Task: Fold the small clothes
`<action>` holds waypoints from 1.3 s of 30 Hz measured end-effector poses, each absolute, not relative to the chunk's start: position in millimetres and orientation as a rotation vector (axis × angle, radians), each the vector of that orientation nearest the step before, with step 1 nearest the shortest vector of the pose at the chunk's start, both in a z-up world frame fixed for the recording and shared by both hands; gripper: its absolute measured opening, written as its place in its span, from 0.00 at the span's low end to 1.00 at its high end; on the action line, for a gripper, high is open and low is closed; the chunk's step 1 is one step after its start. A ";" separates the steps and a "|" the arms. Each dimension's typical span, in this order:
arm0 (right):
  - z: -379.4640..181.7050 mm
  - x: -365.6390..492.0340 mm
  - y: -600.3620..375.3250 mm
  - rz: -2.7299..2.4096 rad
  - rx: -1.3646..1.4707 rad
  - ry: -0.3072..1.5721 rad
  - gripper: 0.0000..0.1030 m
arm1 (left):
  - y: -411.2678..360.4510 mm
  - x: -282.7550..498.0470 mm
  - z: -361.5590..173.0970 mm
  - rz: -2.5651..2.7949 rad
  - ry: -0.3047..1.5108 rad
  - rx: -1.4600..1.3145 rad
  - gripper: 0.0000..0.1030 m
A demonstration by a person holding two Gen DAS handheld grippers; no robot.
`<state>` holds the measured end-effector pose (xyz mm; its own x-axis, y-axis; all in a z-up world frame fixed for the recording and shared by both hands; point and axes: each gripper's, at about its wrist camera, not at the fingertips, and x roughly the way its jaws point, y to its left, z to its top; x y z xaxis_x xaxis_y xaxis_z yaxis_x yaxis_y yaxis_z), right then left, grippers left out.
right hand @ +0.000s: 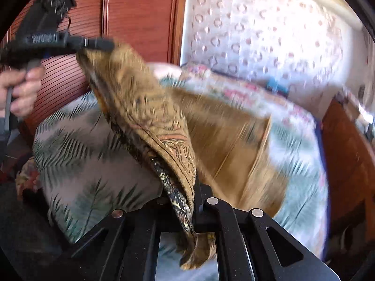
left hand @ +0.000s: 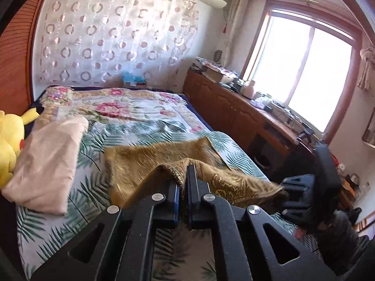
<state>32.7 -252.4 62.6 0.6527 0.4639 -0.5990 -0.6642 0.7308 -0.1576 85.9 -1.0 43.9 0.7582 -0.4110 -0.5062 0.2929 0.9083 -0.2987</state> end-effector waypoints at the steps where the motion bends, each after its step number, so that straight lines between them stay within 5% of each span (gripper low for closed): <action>1: 74.0 42.5 -249.0 0.650 -0.394 0.540 0.04 | 1.6 94.8 44.9 -0.360 0.591 -0.203 0.05; 6: 107.5 115.5 -213.5 0.611 -0.482 0.515 0.04 | 15.1 145.7 39.6 -0.265 0.595 -0.200 0.05; 13: 82.1 216.0 -165.9 0.647 -0.458 0.651 0.04 | 35.3 192.3 6.6 -0.227 0.667 -0.225 0.13; 18: 76.4 263.3 -154.5 0.624 -0.420 0.696 0.29 | 51.1 202.1 -5.3 -0.215 0.674 -0.230 0.55; 20: 77.1 278.4 -150.8 0.609 -0.388 0.699 0.41 | 56.7 202.6 -5.5 -0.210 0.668 -0.249 0.80; 26: 91.6 275.2 -169.3 0.493 -0.297 0.648 0.48 | 51.4 208.3 -21.2 -0.250 0.726 -0.216 0.81; 31: 84.2 219.4 -198.8 0.454 -0.229 0.655 0.79 | 43.0 221.9 -44.3 -0.248 0.805 -0.159 0.81; 39: 30.0 184.2 -216.2 0.358 -0.180 0.810 0.79 | 41.2 240.9 -70.8 -0.249 0.910 -0.132 0.81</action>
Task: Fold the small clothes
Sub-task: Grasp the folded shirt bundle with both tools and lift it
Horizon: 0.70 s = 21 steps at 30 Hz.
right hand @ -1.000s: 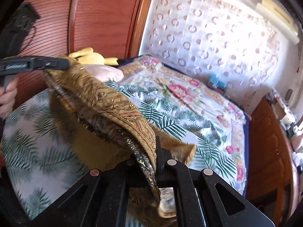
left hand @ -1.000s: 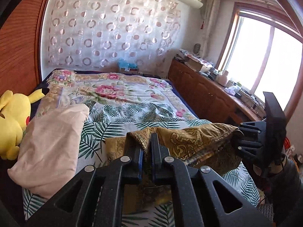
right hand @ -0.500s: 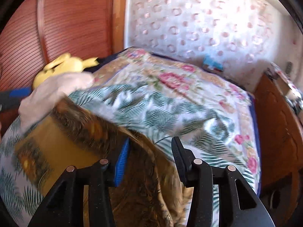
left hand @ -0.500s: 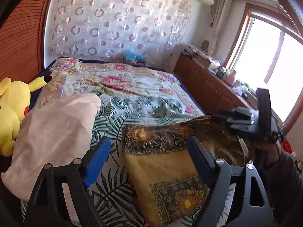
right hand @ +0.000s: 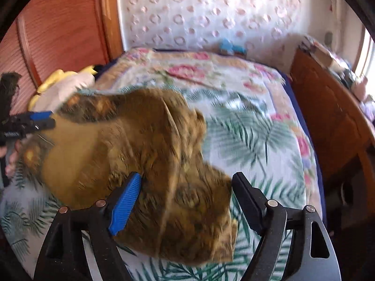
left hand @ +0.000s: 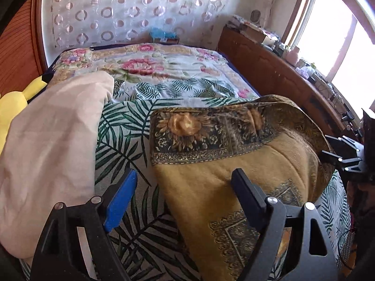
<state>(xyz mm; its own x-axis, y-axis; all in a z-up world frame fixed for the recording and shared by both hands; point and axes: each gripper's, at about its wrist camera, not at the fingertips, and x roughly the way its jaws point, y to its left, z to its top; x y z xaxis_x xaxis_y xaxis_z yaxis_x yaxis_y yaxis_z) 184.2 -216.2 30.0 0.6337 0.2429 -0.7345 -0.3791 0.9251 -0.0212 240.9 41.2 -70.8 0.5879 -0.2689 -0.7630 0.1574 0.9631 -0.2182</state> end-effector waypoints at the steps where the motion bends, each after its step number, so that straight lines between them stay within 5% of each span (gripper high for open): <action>1: 23.5 184.1 -218.3 0.354 -0.156 0.826 0.79 | 41.1 242.4 -73.1 -0.247 0.919 -0.131 0.81; 7: 18.1 192.5 -223.4 0.339 -0.074 0.845 0.86 | 39.5 249.8 -82.3 -0.267 0.959 -0.141 0.70; 13: 12.8 203.9 -229.2 0.452 0.017 0.900 0.86 | 34.5 252.5 -81.9 -0.275 0.965 -0.132 0.70; 15: 13.9 203.6 -226.1 0.478 -0.004 0.888 0.76 | 33.6 253.9 -81.7 -0.283 0.965 -0.133 0.70; 19: 11.6 207.1 -220.5 0.541 -0.027 0.881 0.63 | 35.5 254.7 -81.5 -0.305 0.968 -0.165 0.45; 21: 10.6 208.5 -221.3 0.580 -0.016 0.885 0.39 | 36.9 255.2 -81.4 -0.313 0.971 -0.174 0.26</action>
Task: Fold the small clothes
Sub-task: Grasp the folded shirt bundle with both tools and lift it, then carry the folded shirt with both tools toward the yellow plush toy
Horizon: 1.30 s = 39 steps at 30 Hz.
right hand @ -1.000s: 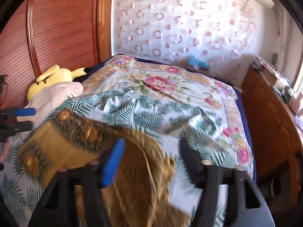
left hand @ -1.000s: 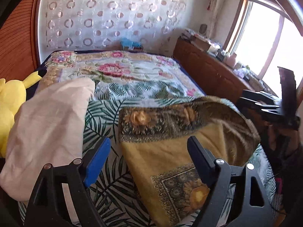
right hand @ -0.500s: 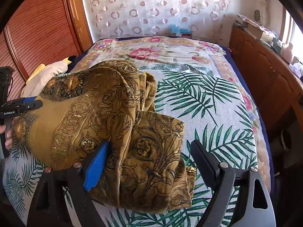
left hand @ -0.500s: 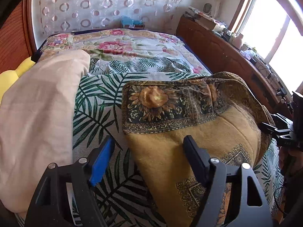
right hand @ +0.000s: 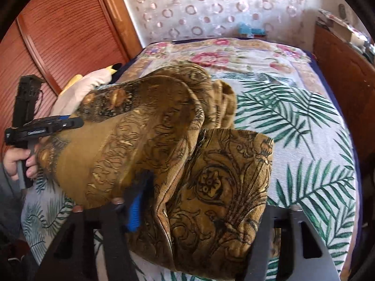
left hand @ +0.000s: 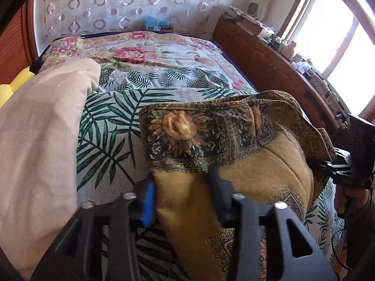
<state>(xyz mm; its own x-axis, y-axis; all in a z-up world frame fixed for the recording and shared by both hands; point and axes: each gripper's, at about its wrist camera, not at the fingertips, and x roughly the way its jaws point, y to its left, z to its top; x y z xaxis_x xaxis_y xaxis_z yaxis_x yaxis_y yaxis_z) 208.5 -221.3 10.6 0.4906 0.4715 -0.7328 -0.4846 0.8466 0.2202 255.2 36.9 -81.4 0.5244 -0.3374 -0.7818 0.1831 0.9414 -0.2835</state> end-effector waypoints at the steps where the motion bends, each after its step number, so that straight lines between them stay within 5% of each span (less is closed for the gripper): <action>1: 9.8 209.5 -222.4 0.615 -0.004 0.893 0.36 | 37.5 255.8 -81.7 -0.328 0.981 -0.188 0.16; 6: 9.0 212.5 -222.9 0.666 -0.048 0.851 0.20 | 38.9 244.4 -67.2 -0.352 0.908 -0.216 0.08; 16: 53.2 202.8 -219.1 0.702 -0.139 0.680 0.18 | 43.3 202.8 -5.0 -0.323 0.698 -0.185 0.07; 39: 100.6 277.3 -97.9 0.845 -0.380 0.520 0.18 | 141.0 165.1 13.9 -0.043 0.513 -0.252 0.07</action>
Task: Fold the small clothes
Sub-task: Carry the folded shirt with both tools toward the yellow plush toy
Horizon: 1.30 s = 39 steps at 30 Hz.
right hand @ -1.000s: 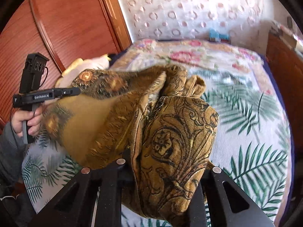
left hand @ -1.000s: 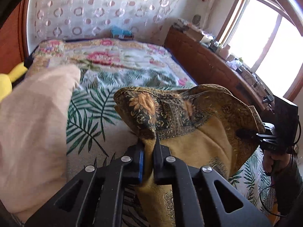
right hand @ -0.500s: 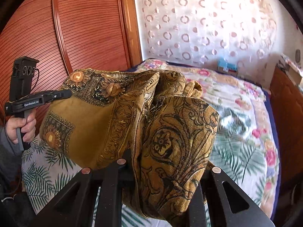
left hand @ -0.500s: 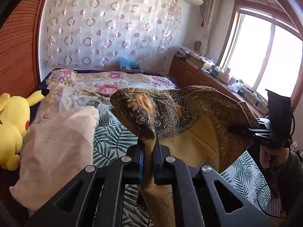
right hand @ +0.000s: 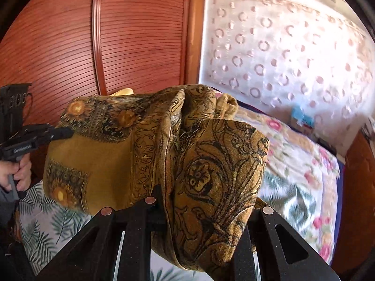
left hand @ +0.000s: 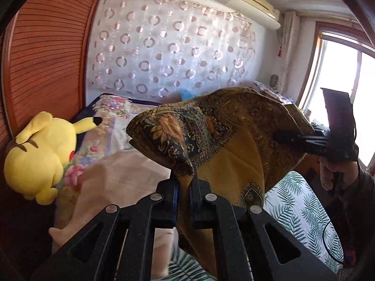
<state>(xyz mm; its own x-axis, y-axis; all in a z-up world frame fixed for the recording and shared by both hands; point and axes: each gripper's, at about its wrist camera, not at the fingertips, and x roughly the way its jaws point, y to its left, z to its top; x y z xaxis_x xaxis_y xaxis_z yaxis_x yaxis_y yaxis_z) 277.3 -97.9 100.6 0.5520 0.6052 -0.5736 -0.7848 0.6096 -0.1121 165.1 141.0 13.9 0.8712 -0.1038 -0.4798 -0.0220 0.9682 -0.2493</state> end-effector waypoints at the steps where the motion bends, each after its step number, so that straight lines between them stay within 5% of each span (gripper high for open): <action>1: 102.9 283.1 -89.2 0.854 -0.393 0.519 0.18 | 145.2 163.4 12.0 -0.031 0.510 -0.259 0.07; 18: 98.4 350.2 87.9 1.033 -0.642 0.508 0.19 | 205.7 117.0 -46.8 0.141 0.565 -0.460 0.07; 26: 85.7 381.6 108.0 0.886 -0.520 0.534 0.50 | 210.9 123.5 -65.6 0.212 0.637 -0.419 0.07; 39: 71.1 369.1 126.6 0.843 -0.361 0.476 0.52 | 213.2 125.8 -68.7 0.254 0.663 -0.363 0.11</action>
<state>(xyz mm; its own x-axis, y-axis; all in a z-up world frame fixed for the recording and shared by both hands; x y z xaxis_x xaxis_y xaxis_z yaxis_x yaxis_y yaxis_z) 369.1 126.6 71.1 0.5718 0.6222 -0.5348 -0.7791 0.6160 -0.1163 125.8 213.2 -68.7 0.7611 0.1142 -0.6385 -0.3424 0.9068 -0.2458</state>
